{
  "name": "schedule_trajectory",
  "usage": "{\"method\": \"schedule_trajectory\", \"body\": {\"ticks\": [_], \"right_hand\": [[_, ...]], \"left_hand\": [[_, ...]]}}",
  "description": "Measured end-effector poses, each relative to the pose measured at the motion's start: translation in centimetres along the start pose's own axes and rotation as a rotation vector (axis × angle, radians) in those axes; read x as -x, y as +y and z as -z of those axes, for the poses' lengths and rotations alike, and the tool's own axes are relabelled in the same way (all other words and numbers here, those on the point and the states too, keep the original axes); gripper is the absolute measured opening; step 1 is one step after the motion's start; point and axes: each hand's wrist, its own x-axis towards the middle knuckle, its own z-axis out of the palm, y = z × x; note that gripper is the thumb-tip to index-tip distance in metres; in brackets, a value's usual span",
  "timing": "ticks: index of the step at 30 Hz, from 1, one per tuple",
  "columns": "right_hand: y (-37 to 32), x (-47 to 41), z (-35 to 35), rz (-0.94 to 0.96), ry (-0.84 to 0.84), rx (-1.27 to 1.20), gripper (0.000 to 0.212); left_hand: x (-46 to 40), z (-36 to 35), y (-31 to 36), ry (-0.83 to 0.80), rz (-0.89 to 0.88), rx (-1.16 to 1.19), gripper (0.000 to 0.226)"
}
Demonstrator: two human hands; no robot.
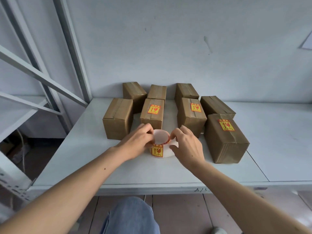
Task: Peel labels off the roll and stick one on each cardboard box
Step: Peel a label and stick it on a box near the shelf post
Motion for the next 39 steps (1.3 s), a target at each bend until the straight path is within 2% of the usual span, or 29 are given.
{"method": "schedule_trajectory", "body": {"ticks": [2, 6, 9, 17, 39], "right_hand": [[-0.2, 0.6, -0.2, -0.017, 0.057, -0.032, 0.023], [-0.5, 1.6, -0.8, -0.126, 0.021, -0.165, 0.021], [-0.4, 1.6, -1.0, -0.208, 0.038, -0.313, 0.029], [-0.3, 1.0, -1.6, -0.253, -0.016, -0.484, 0.025], [0.5, 0.4, -1.3, -0.201, -0.091, -0.589, 0.017]], "left_hand": [[-0.2, -0.2, 0.1, 0.012, 0.035, 0.075, 0.011], [-0.3, -0.4, 0.6, -0.012, 0.101, 0.163, 0.013], [-0.3, -0.4, 0.8, -0.014, 0.13, 0.203, 0.011], [-0.5, -0.2, 1.3, -0.049, 0.116, 0.245, 0.008], [-0.2, -0.1, 0.9, -0.071, 0.126, 0.31, 0.009]]}}
